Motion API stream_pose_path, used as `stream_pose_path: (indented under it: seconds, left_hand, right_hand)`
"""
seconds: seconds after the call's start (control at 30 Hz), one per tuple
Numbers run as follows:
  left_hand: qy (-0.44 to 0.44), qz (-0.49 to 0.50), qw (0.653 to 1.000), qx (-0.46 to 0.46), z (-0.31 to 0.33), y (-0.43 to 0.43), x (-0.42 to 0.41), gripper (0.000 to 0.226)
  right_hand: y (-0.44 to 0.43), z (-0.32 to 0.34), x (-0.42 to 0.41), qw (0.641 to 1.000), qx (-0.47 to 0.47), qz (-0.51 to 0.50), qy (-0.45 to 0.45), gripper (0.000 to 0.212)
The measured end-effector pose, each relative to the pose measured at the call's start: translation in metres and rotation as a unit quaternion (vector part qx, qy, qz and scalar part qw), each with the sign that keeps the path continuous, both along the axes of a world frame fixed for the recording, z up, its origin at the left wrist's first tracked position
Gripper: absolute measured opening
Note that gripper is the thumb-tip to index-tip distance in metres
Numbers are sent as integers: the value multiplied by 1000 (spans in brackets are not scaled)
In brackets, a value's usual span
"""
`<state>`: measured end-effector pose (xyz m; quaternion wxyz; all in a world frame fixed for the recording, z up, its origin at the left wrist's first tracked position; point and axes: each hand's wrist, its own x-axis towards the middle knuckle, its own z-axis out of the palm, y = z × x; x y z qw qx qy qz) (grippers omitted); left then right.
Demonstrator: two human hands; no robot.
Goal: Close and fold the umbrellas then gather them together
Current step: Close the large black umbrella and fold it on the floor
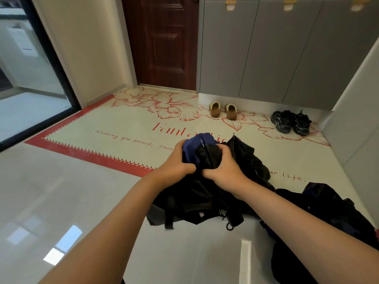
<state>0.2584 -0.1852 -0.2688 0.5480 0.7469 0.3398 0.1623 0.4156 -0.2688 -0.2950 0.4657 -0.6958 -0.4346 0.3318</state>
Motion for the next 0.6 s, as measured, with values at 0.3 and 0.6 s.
stream_pose_path:
  seconds: [0.3,0.6]
  left_hand:
    - [-25,140,987,81,-29,20,2,54]
    - [-128,226,965,-47,-17,23,-1,29]
  right_hand:
    - [-2,4,5,981,-33,90,-170,93]
    - [-10,-23,7,981,-95,-7,-170,129]
